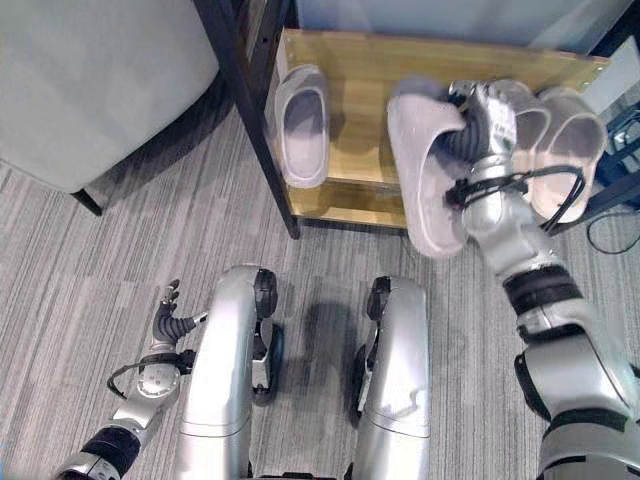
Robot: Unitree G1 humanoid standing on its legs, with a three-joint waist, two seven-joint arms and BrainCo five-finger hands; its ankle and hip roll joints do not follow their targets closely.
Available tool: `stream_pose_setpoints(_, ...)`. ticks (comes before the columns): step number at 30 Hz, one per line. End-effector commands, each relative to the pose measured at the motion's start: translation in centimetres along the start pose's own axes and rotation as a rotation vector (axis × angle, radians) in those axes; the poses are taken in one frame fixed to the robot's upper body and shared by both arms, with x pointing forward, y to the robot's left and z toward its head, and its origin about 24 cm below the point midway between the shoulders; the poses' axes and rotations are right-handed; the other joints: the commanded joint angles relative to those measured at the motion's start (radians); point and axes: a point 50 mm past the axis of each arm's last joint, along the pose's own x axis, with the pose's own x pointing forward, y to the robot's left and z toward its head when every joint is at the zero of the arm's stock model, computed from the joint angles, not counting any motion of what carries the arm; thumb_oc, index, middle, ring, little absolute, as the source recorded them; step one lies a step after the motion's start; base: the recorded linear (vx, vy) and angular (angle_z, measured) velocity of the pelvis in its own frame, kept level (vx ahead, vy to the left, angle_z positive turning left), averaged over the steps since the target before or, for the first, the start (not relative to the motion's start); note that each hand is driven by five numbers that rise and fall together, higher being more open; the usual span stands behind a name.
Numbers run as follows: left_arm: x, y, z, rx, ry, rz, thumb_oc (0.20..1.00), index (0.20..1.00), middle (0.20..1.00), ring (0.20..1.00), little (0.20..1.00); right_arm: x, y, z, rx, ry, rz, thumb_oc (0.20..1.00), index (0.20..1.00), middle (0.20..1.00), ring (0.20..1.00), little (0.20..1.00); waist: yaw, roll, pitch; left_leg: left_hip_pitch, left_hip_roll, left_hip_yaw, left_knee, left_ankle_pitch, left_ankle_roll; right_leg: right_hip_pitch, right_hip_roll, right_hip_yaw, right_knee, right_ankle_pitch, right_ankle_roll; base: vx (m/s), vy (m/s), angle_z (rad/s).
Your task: Arrange the slippers neatly on the shoe rack.
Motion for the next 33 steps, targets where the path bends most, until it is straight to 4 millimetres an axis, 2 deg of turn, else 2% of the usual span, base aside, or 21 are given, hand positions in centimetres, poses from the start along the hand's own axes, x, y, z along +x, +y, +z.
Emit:
stream_pose_setpoints(1, 0.3, 0.1, 2.5, -0.054, -0.136, -0.055, 1.000, 1.000, 1.000, 1.000, 1.000, 2.6, -4.2, 1.5, 0.131, -0.016, -0.176, 0.200, 0.200, 0.200, 0.200, 0.200, 0.046, 0.008, 0.012, 0.087, -0.008, -0.079, 0.056, -0.123, 0.015, 0.036, 0.025, 0.126, -0.031, 0.180, 0.010, -0.02, 0.044, 0.06)
stream_pose_setpoints(4, 0.1, 0.3, 2.7, -0.084, -0.137, -0.083, 1.000, 1.000, 1.000, 1.000, 1.000, 3.8, -5.3, 1.3, 0.120, 0.012, -0.163, 0.200, 0.200, 0.200, 0.200, 0.200, 0.064, 0.011, 0.045, 0.087, -0.009, -0.078, 0.054, -0.119, 0.014, 0.039, 0.018, 0.129, -0.034, 0.183, 0.008, -0.03, 0.023, 0.05)
stream_pose_setpoints(5, -0.3, 0.5, 2.6, -0.083, -0.138, -0.121, 1.000, 1.000, 1.000, 1.000, 1.000, 4.1, -5.8, 0.3, 0.087, 0.063, -0.149, 0.200, 0.200, 0.200, 0.200, 0.200, 0.076, 0.010, 0.059, 0.087, -0.012, -0.077, 0.053, -0.119, 0.014, 0.040, 0.015, 0.133, -0.030, 0.184, 0.007, -0.03, 0.028, 0.09)
stream_pose_setpoints(7, -0.5, 0.8, 3.1, -0.070, -0.166, -0.155, 1.000, 1.000, 1.000, 1.000, 1.000, 4.5, -6.3, -0.2, 0.081, 0.096, -0.140, 0.200, 0.200, 0.200, 0.200, 0.200, 0.085, 0.014, 0.085, 0.087, -0.011, -0.071, 0.046, -0.114, 0.013, 0.036, 0.011, 0.136, -0.032, 0.184, 0.003, -0.05, 0.017, 0.10)
stream_pose_setpoints(9, -1.0, 1.5, 3.1, -0.072, -0.175, -0.164, 1.000, 1.000, 1.000, 1.000, 1.000, 4.3, -6.3, -1.3, 0.092, 0.156, -0.128, 0.200, 0.200, 0.200, 0.200, 0.200, 0.095, 0.015, 0.086, 0.087, -0.012, -0.066, 0.029, -0.116, 0.012, 0.038, 0.011, 0.140, -0.040, 0.192, 0.000, -0.03, 0.021, 0.04)
stream_pose_setpoints(12, -1.3, 1.7, 2.9, -0.093, -0.158, -0.176, 1.000, 1.000, 1.000, 1.000, 1.000, 4.5, -5.7, -1.3, 0.071, 0.166, -0.083, 0.200, 0.200, 0.200, 0.200, 0.200, 0.103, 0.013, 0.086, 0.087, -0.008, -0.059, 0.026, -0.120, 0.010, 0.033, 0.008, 0.139, -0.039, 0.181, -0.010, 0.00, 0.005, 0.01)
stream_pose_setpoints(14, -1.6, 1.5, 3.2, -0.095, -0.171, -0.218, 1.000, 1.000, 1.000, 1.000, 1.000, 4.6, -6.5, -1.6, 0.083, 0.176, -0.094, 0.200, 0.200, 0.200, 0.200, 0.200, 0.110, 0.017, 0.087, 0.087, -0.011, -0.057, 0.014, -0.117, 0.006, 0.030, 0.000, 0.141, -0.054, 0.182, -0.015, 0.00, 0.000, 0.02)
stream_pose_setpoints(17, -2.2, 1.6, 3.3, -0.076, -0.187, -0.266, 1.000, 1.000, 1.000, 1.000, 1.000, 5.0, -8.1, -1.4, 0.115, 0.163, -0.139, 0.200, 0.200, 0.200, 0.200, 0.200, 0.123, 0.022, 0.087, 0.087, -0.019, -0.054, -0.013, -0.117, 0.005, 0.025, -0.008, 0.146, -0.073, 0.190, -0.017, 0.00, 0.017, 0.13)
stream_pose_setpoints(22, -3.3, 1.8, 2.7, -0.063, -0.172, -0.295, 1.000, 1.000, 1.000, 1.000, 1.000, 5.6, -9.0, -1.1, 0.044, 0.153, -0.136, 0.200, 0.200, 0.200, 0.200, 0.200, 0.141, 0.022, 0.087, 0.087, -0.015, -0.054, -0.033, -0.128, 0.008, 0.009, -0.007, 0.150, -0.086, 0.193, -0.024, 0.01, 0.038, 0.02)
stream_pose_setpoints(27, -4.0, 2.5, 2.5, -0.052, -0.179, -0.291, 1.000, 1.000, 1.000, 1.000, 1.000, 6.8, -8.9, 1.2, -0.036, 0.074, -0.122, 0.200, 0.200, 0.200, 0.200, 0.200, 0.154, 0.025, 0.087, 0.087, -0.005, -0.045, -0.043, -0.136, 0.003, -0.002, -0.011, 0.156, -0.089, 0.191, -0.028, 0.00, 0.037, -0.01)
stream_pose_setpoints(28, -4.1, 2.6, 2.4, -0.051, -0.177, -0.287, 1.000, 1.000, 1.000, 1.000, 1.000, 6.9, -8.8, 1.4, -0.034, 0.072, -0.126, 1.000, 1.000, 1.000, 1.000, 1.000, 0.156, 0.028, 0.087, 0.087, -0.007, -0.044, -0.042, -0.139, 0.002, -0.002, -0.009, 0.162, -0.085, 0.190, -0.031, 0.00, 0.000, 0.00)
stream_pose_setpoints(33, -4.2, 2.6, 2.3, -0.039, -0.179, -0.289, 1.000, 1.000, 1.000, 1.000, 1.000, 6.9, -8.7, 0.6, -0.073, 0.134, -0.130, 1.000, 1.000, 1.000, 1.000, 1.000, 0.154, 0.026, 0.087, 0.087, -0.009, -0.043, -0.043, -0.142, -0.001, -0.003, -0.006, 0.171, -0.083, 0.197, -0.033, 0.00, 0.000, 0.00)
